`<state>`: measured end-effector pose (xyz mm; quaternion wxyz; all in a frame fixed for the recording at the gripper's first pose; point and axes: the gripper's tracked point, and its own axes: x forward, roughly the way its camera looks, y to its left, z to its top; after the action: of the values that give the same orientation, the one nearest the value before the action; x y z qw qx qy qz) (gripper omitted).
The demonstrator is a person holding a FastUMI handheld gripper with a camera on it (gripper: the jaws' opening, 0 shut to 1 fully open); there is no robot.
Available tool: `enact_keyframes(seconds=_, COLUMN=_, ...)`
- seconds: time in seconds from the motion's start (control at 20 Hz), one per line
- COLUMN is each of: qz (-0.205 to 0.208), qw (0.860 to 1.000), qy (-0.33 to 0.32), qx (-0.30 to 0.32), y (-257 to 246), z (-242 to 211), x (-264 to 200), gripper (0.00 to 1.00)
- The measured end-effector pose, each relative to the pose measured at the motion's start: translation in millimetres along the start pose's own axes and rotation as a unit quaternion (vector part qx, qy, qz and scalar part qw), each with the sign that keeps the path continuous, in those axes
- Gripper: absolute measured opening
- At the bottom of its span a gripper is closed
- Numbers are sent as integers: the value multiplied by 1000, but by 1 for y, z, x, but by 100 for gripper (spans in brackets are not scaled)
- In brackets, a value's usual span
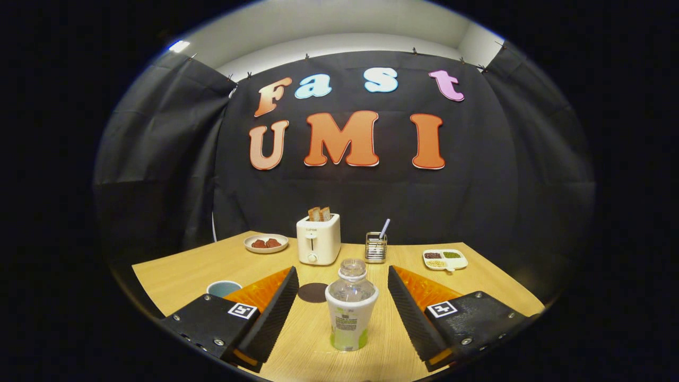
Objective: Take the bottle from table, then pour the juice into the cup, finally place the bottle on the coaster
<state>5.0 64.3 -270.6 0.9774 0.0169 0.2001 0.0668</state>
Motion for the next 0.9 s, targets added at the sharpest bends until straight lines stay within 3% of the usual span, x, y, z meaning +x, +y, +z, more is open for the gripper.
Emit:
enact_keyframes(seconds=0.5, qz=-28, qw=997, qy=63, qx=18, y=-6, z=-72, x=34, gripper=100)
enact_keyframes(seconds=0.65, qz=-32, qw=995, qy=81, qx=44, y=-8, z=-91, x=40, gripper=95)
enact_keyframes(seconds=0.75, qz=-57, qw=994, qy=85, qx=33, y=-19, z=-100, x=45, gripper=92)
enact_keyframes(seconds=0.9, qz=-62, qw=994, qy=90, qx=25, y=-15, z=-107, x=49, gripper=86)
